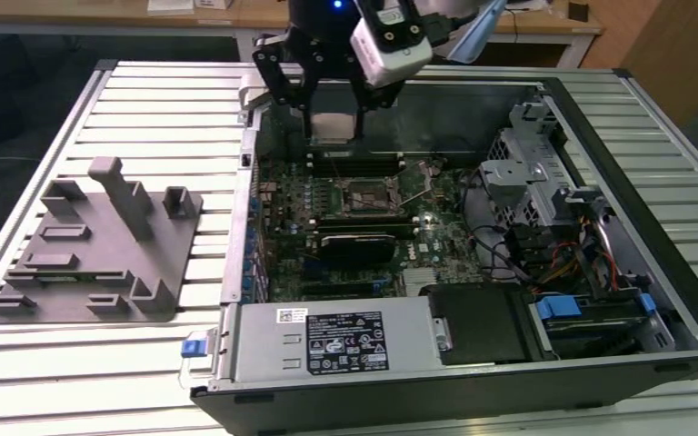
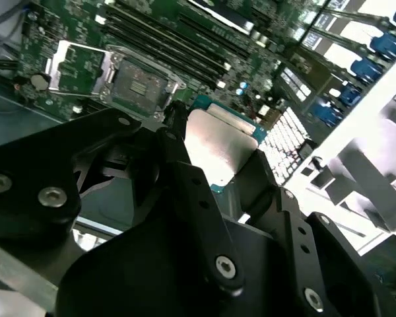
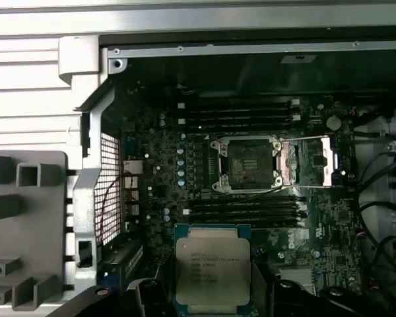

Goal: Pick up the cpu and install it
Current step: 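Pick up the cpu and move it towards the insertion slot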

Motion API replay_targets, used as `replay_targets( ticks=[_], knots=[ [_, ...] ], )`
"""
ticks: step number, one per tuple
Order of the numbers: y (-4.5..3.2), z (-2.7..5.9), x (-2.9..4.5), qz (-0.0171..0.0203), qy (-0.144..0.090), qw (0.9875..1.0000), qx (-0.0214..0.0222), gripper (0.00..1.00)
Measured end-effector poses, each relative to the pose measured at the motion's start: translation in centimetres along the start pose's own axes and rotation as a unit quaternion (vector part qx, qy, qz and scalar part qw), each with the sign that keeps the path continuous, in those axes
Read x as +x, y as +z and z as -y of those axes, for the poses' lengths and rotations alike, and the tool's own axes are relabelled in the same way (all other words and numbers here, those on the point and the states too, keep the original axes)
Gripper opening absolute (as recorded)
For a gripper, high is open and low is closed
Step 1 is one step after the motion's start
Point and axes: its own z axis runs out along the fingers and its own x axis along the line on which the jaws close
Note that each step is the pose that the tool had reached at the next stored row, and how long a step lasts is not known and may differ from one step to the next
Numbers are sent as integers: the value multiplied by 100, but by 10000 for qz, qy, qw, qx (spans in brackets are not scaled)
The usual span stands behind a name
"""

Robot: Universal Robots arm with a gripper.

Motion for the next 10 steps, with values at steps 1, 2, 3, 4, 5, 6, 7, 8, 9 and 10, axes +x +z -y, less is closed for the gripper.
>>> replay_targets(
  ticks=[1, 2, 3, 4, 5, 6, 7, 8, 9, 10],
  knots=[
    [0, -2, -33, 0, 0, 10000, 0, 54],
    [0, -3, -68, 0, 0, 10000, 0, 54],
    [0, -5, -101, -1, 0, 10000, 0, 54],
    [1, -7, -134, 0, 0, 10000, 0, 54],
    [1, -8, -165, -1, 0, 10000, 0, 54],
    [1, -9, -193, 0, 0, 10000, 0, 54],
    [1, -11, -217, -1, 0, 10000, 0, 54],
    [4, -11, -232, 0, 0, 10000, -1, 54],
    [9, -11, -241, 0, 0, 10000, -1, 54],
    [19, -11, -245, 0, 0, 10000, 0, 54]
  ],
)
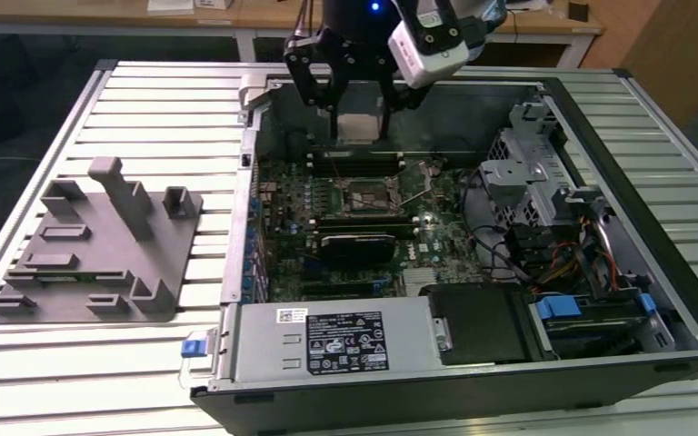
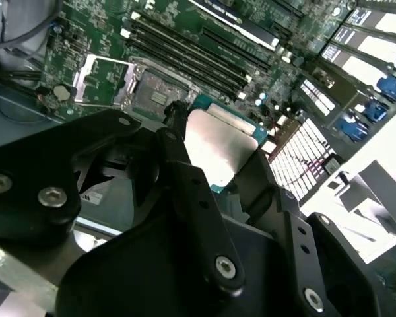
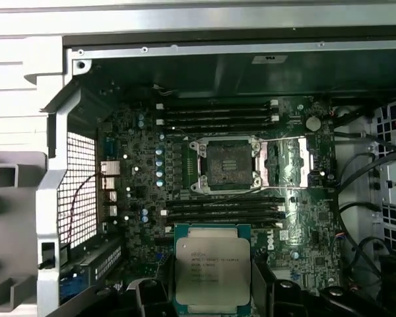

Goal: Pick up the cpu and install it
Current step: 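Pick up the cpu and move it towards the insertion slot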

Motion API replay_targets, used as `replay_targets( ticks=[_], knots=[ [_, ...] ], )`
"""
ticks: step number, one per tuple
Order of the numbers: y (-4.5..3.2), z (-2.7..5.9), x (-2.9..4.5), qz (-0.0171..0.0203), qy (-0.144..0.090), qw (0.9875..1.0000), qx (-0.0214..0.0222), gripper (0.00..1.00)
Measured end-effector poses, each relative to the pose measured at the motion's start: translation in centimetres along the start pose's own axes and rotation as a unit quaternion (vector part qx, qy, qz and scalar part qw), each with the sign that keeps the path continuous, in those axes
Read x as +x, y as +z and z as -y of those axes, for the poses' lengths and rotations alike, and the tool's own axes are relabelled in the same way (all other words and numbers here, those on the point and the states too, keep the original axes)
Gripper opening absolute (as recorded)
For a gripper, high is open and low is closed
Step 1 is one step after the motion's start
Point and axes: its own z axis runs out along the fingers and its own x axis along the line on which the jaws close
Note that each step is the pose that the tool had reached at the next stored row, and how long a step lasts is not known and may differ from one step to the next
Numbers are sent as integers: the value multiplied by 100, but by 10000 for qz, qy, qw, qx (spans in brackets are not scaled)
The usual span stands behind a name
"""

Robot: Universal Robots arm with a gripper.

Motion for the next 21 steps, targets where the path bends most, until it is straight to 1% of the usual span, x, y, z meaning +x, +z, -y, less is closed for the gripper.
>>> replay_targets(
  ticks=[7, 21],
  knots=[
    [119, 5, -41, 0, 0, 10000, 1, 54],
    [366, 3, -173, -7, 1, 10000, 1, 54]
  ],
)
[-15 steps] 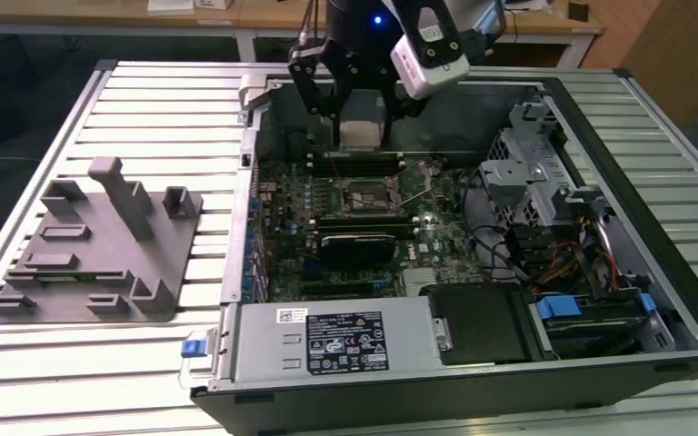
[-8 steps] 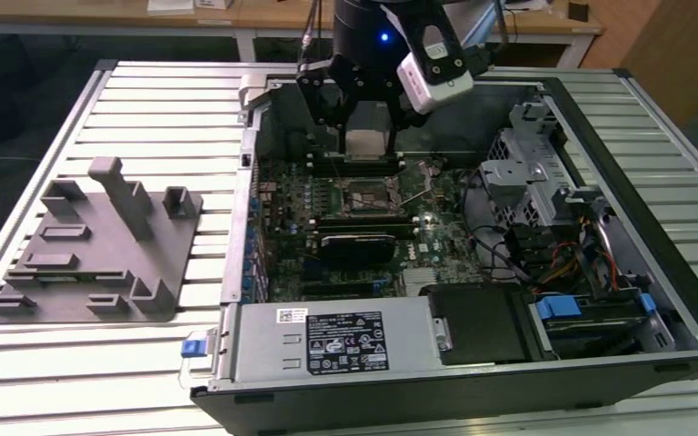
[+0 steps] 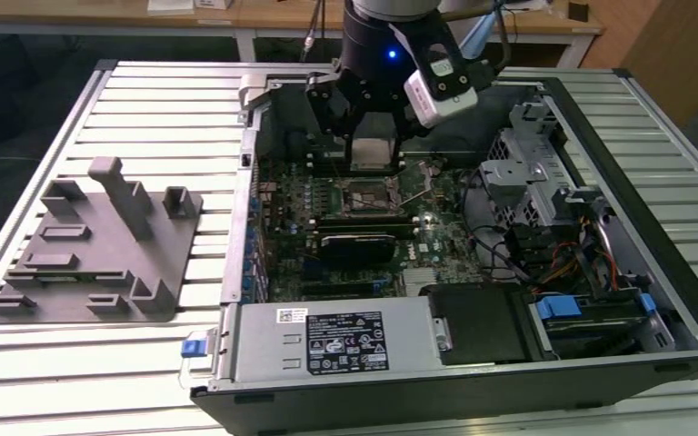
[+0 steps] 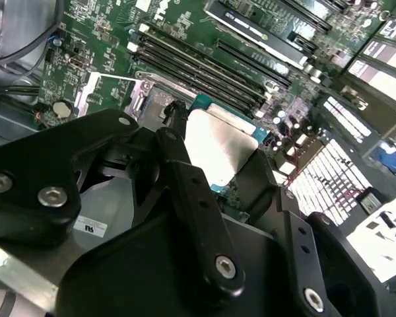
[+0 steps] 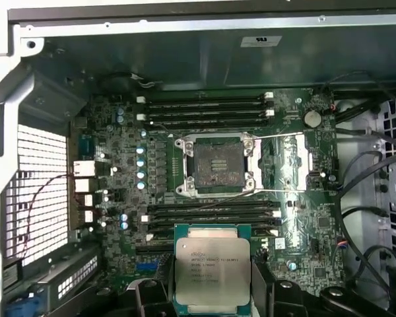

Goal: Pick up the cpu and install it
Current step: 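Pick up the cpu and move it towards the insertion slot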

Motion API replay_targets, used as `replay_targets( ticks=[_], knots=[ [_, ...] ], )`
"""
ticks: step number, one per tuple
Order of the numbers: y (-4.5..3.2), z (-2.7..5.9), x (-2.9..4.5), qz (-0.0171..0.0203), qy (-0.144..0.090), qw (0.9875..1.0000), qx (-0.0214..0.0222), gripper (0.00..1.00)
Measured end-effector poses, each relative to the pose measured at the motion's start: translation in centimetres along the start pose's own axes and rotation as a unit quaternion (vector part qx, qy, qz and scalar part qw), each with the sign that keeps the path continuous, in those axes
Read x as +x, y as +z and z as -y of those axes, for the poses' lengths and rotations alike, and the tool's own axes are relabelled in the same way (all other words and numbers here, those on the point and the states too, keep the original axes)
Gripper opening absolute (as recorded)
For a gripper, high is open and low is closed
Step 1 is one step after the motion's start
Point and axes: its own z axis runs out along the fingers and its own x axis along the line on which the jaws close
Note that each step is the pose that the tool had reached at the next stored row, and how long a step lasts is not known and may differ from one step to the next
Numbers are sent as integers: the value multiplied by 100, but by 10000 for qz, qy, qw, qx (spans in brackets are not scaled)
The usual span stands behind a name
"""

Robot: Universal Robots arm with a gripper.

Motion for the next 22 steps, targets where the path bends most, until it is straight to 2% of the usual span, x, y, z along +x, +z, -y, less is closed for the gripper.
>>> replay_targets(
  ticks=[13, 22],
  knots=[
    [183, -66, -79, -12, 1, 10000, 0, 54],
    [269, -173, -83, -12, 1, 10000, 0, 54]
  ],
)
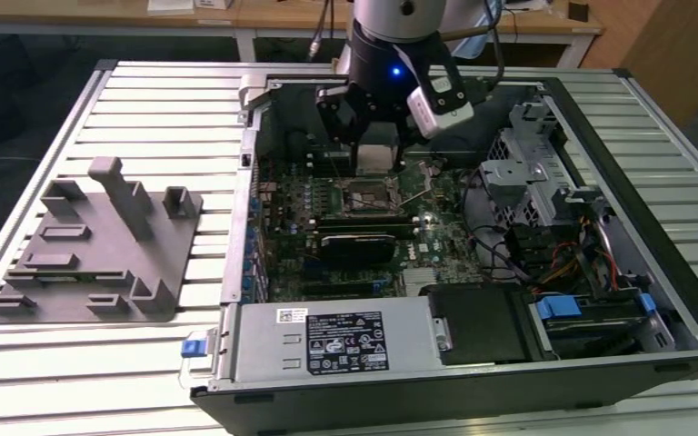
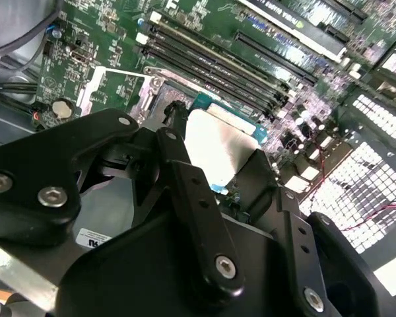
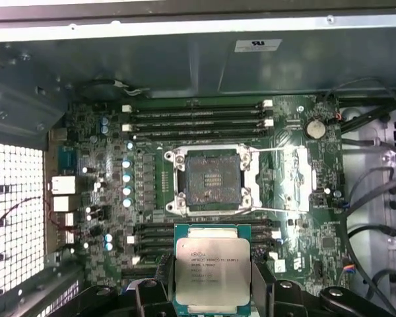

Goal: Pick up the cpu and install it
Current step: 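Pick up the cpu and move it towards the insertion slot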

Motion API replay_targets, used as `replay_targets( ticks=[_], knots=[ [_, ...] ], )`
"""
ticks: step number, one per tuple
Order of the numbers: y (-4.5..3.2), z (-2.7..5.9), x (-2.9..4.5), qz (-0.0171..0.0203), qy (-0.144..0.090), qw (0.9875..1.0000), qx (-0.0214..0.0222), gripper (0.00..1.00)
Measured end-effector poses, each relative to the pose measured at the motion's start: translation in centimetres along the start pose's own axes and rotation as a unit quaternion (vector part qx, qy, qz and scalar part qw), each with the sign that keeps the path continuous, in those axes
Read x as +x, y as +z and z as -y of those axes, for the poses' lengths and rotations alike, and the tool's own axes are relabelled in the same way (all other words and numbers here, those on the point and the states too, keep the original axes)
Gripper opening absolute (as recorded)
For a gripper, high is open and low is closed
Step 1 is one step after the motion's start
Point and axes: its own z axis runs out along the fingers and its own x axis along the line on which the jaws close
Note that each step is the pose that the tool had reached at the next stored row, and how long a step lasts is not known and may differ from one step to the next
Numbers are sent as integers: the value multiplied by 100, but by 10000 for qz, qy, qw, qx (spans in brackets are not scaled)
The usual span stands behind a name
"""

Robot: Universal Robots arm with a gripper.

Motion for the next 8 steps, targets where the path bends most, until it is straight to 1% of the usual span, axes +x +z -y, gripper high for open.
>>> replay_targets(
  ticks=[8],
  knots=[
    [66, -105, -7, -1, -1, 10000, 0, 54]
  ],
)
